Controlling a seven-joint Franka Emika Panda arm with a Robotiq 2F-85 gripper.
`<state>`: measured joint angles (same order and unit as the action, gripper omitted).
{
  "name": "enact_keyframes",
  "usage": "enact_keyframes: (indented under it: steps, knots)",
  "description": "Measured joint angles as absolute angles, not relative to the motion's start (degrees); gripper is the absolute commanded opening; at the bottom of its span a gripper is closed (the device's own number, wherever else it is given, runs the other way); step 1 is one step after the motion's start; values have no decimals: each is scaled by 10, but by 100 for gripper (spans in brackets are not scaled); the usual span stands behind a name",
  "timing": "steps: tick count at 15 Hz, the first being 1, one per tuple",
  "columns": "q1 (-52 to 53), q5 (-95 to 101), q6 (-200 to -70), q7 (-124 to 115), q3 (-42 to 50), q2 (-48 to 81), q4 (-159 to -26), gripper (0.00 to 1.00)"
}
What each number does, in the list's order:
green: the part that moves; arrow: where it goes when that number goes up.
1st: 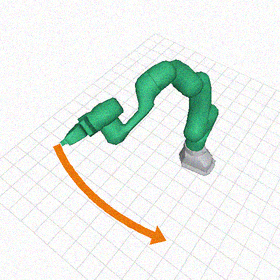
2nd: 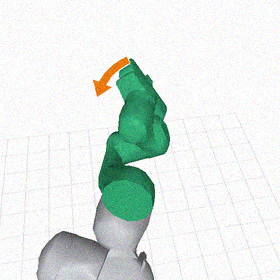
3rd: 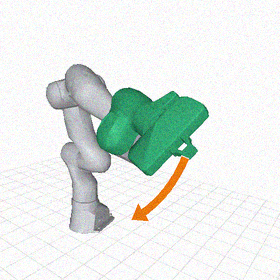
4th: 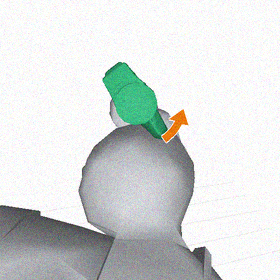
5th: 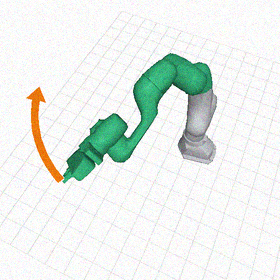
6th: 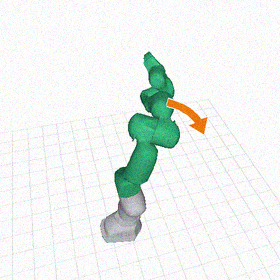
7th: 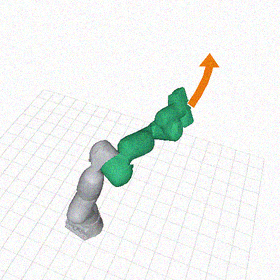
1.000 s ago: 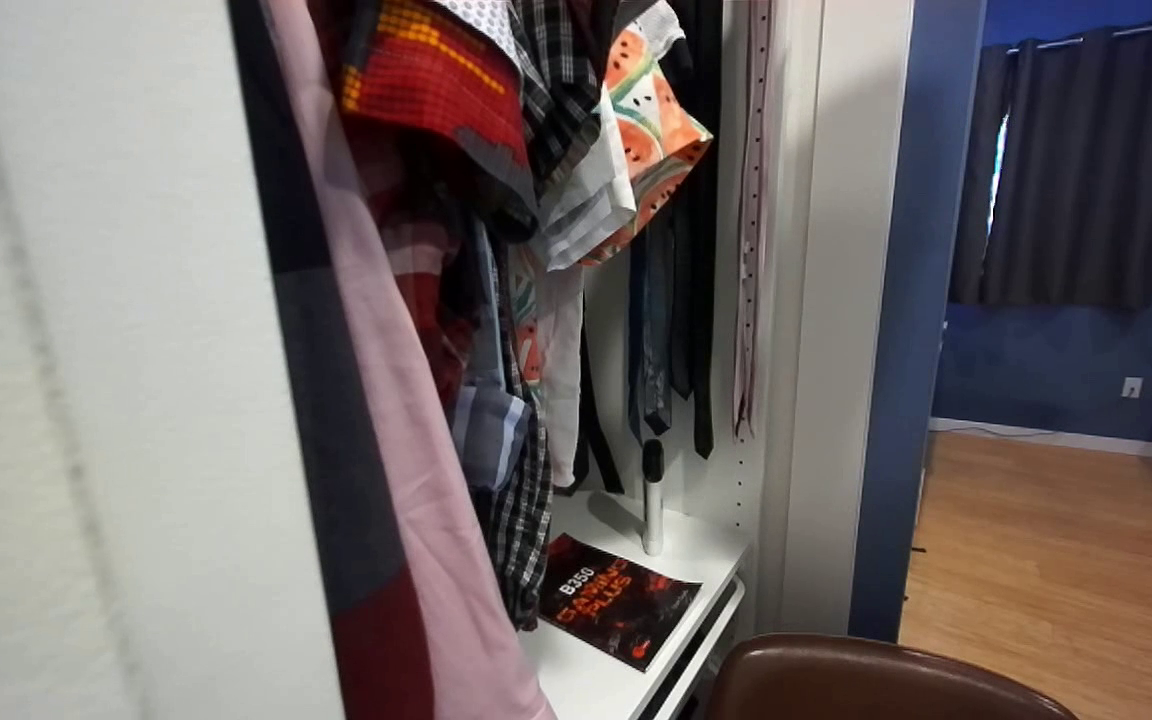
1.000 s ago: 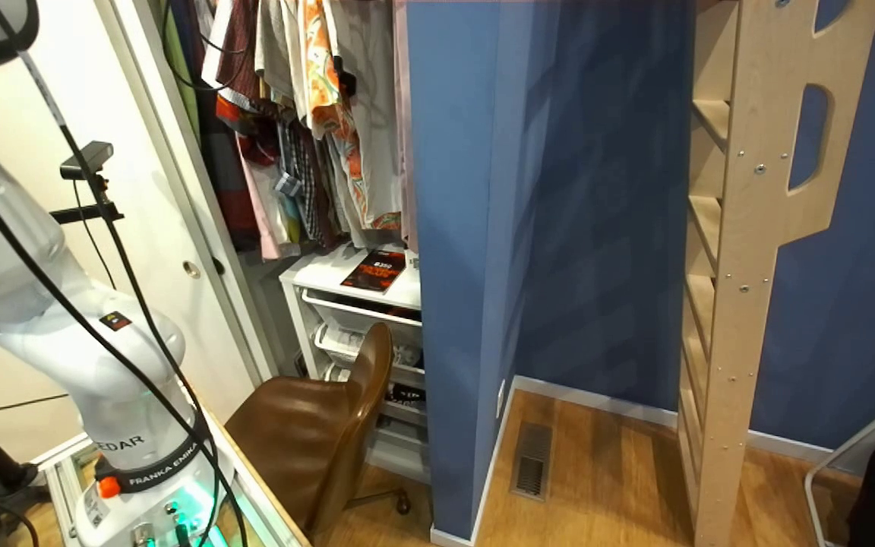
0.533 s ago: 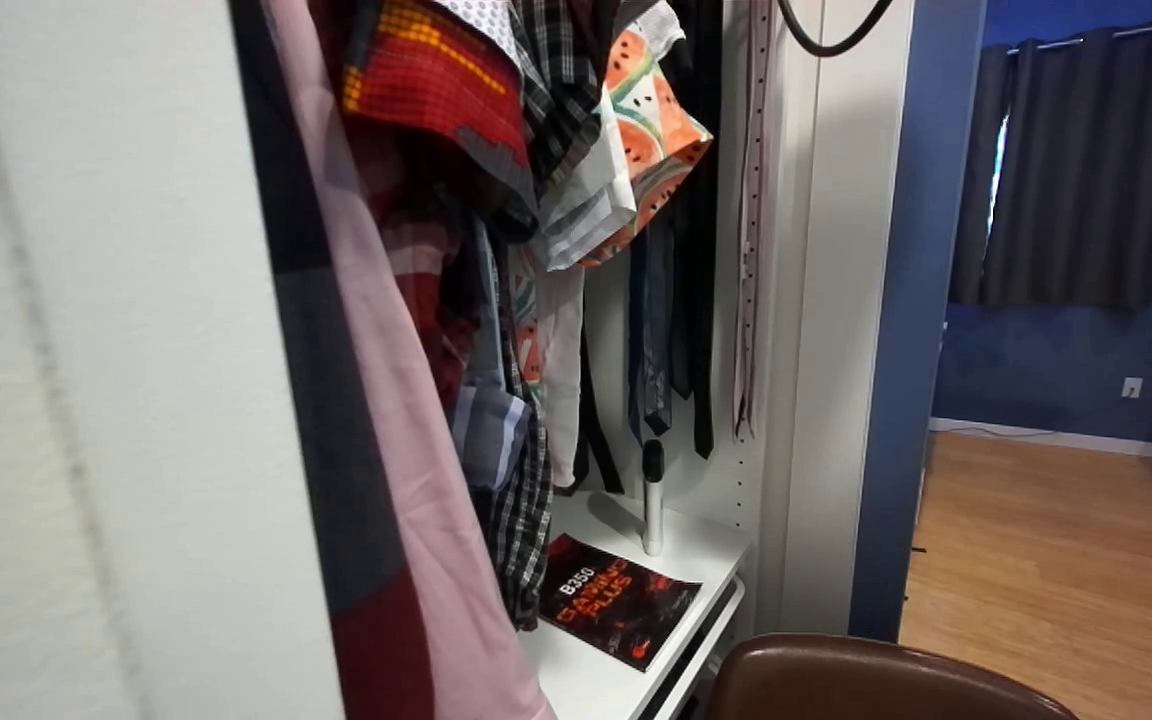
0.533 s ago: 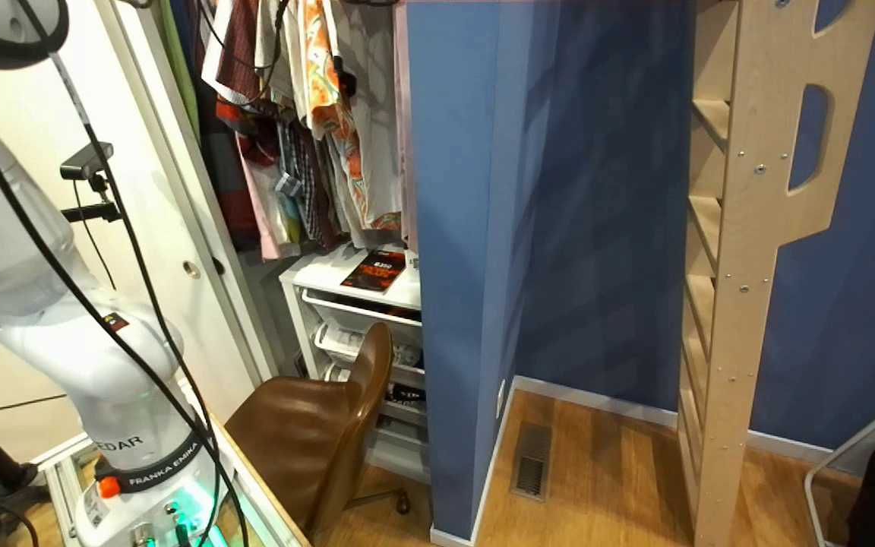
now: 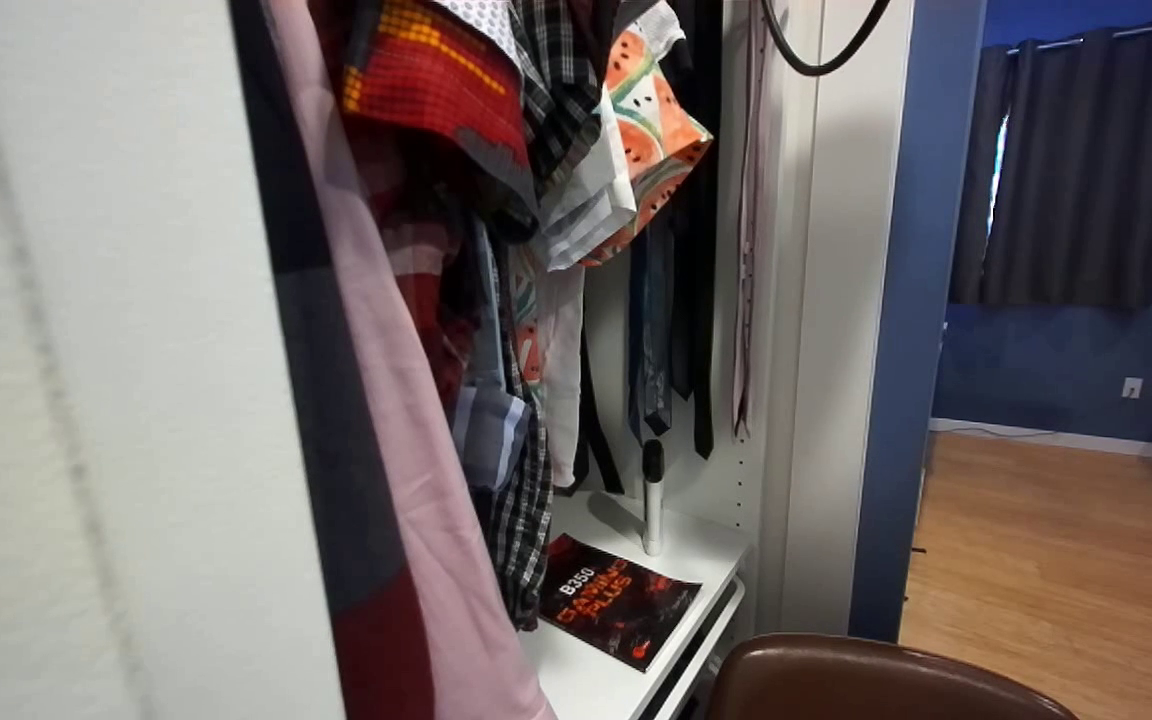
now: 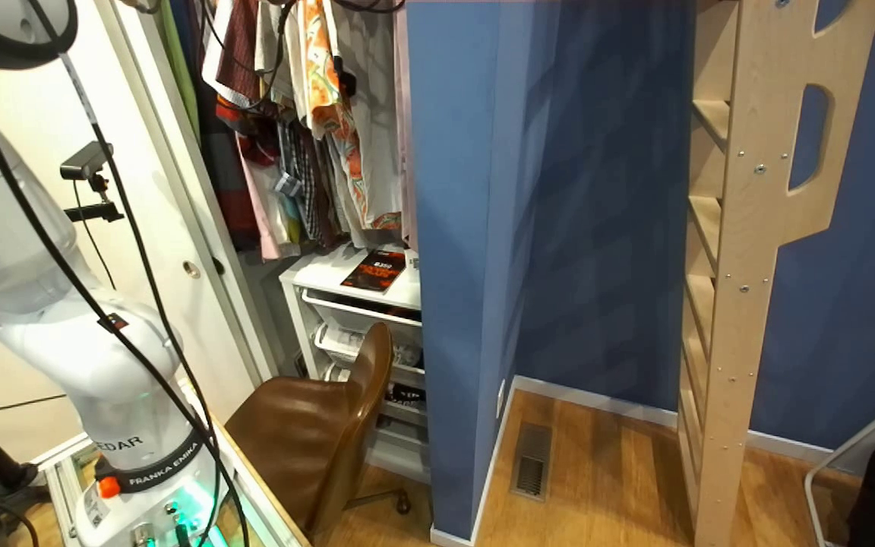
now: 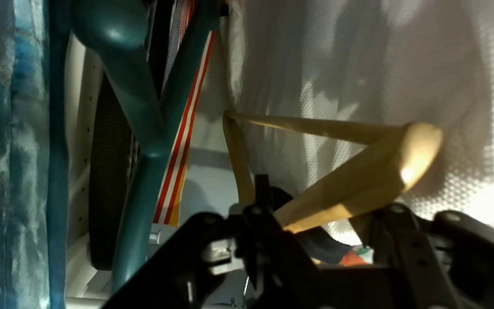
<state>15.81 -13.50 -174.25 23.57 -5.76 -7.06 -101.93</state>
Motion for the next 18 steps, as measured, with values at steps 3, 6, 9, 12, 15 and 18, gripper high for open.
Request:
enact_keyframes:
  steps: [3,6,9,12,15,18]
  knots:
    - [158,-135,-1744,232,-60,-70,-1019,7]
    - [158,-135,-1755,221,-60,-70,-1019,4]
    - [158,-135,-1762,215,-61,-67,-1019,4]
    - [155,-133,-1778,197,-61,-64,-1019,4]
    - [146,-131,-1794,172,-61,-60,-1019,4]
    - [140,-131,-1796,153,-61,-60,-1020,4]
